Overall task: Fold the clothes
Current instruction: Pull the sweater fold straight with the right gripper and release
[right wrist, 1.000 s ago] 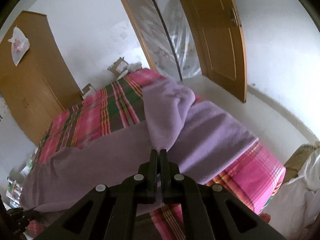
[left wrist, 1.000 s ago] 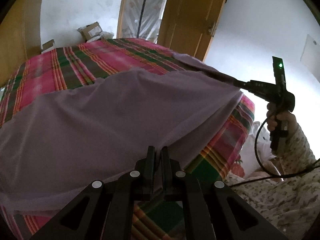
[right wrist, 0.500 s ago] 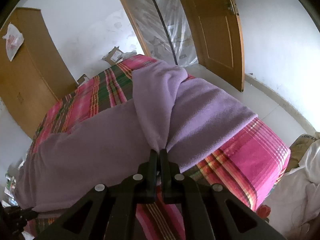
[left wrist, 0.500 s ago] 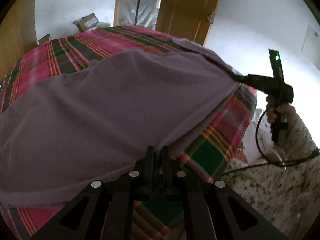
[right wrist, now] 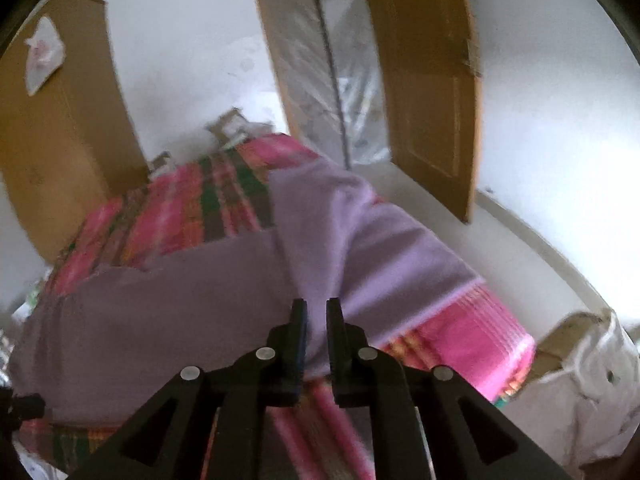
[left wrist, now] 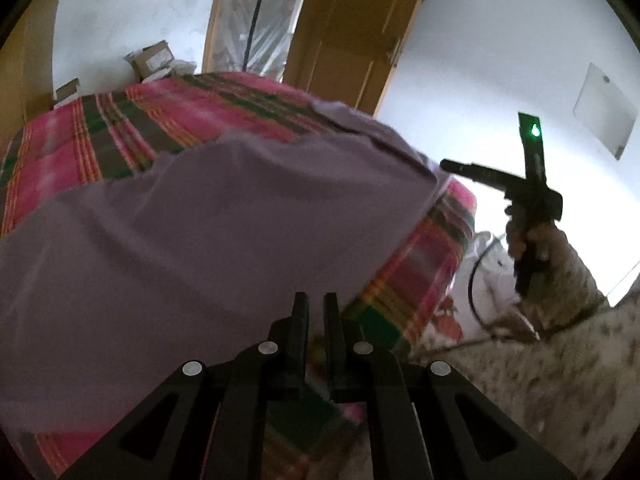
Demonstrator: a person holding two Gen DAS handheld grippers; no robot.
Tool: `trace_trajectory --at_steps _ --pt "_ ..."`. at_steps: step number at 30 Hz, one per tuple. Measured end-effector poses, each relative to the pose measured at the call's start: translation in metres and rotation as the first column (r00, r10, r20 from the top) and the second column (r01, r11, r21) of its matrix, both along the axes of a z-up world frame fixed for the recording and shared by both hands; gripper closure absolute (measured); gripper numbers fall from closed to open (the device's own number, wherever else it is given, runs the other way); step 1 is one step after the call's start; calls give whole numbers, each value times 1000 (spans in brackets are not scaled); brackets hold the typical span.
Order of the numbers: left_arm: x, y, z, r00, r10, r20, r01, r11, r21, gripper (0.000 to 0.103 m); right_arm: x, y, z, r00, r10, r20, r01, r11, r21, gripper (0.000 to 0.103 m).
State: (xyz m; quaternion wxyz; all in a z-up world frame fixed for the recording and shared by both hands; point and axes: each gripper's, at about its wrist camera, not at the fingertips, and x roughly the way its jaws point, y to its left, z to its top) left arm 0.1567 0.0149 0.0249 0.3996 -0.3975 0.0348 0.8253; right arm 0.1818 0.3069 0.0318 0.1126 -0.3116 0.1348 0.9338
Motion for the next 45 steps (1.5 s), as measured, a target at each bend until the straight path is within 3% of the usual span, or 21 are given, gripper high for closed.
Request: trace_trajectory --at_steps 4,7,14,15,16,19,24,32,39,41,43,45 --pt "-13 20 -10 1000 11 27 -10 1000 -29 96 -15 -22 -13 994 98 43 -99 995 22 93" --pt "-17 32 -22 999 8 54 -3 997 -78 96 -23 -22 -27 989 109 105 -110 994 7 94" --pt "-32 39 -22 996 45 73 -39 996 -80 95 -36 0 0 997 68 41 -69 997 23 93" --pt "-35 41 -23 995 54 83 -48 996 -80 96 -42 5 6 998 60 28 -61 998 33 87" --pt "-38 42 -23 994 64 92 -56 995 -81 96 -51 8 10 998 58 28 -59 997 45 75" --pt "-44 46 -23 990 83 112 -75 994 -74 96 -82 16 17 995 82 51 -86 994 75 66" --pt "-50 50 -21 988 91 123 -82 994 -75 96 -130 18 12 985 89 146 -107 987 117 65" --pt "-56 43 -24 981 95 169 -94 995 -11 96 -189 7 -9 947 87 308 -145 975 170 63" --pt "-55 47 -22 982 98 160 -95 995 -28 96 -228 3 -22 913 55 404 -148 968 202 63" --pt "-55 47 -22 982 100 158 -97 995 -28 96 -231 5 -22 914 52 403 -140 971 191 70" --pt "-55 47 -22 982 102 158 -99 995 -28 96 -230 10 -19 919 47 392 -128 975 182 93" --pt "-55 47 -22 982 104 157 -101 994 -28 96 -227 16 -17 925 41 378 -114 978 173 98"
